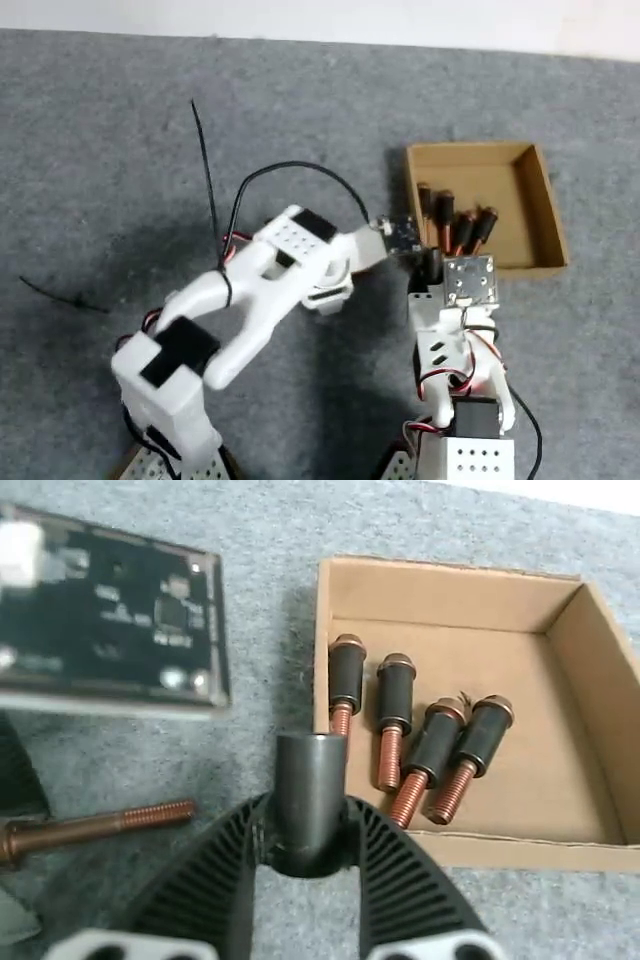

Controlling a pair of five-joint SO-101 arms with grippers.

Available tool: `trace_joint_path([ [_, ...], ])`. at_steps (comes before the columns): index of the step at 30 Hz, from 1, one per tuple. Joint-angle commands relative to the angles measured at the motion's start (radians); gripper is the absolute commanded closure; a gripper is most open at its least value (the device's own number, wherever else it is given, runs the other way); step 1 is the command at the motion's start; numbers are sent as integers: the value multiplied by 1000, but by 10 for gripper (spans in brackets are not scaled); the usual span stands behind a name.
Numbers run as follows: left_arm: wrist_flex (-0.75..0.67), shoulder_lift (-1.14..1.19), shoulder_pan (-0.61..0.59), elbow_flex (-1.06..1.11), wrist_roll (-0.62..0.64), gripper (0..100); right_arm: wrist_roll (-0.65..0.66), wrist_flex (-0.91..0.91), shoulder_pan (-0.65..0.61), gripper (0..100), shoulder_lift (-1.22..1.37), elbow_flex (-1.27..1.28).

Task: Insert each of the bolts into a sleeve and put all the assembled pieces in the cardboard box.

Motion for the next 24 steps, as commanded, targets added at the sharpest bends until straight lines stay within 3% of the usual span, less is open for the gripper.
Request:
trace_joint_path([
  [1,-32,58,-56,-82,-14,793,9,-1,7,994,-12,77],
  [11,-26,153,-71,-136,-20,798,9,-1,7,994,-12,77],
  [16,-26,153,-73,-133,-18,1000,9,-1,7,994,-12,79],
  [18,-26,153,-74,-130,-15,967,11,-1,7,994,-12,79],
  [24,-26,148,-124,-130,-12,993,11,-1,7,994,-12,81],
])
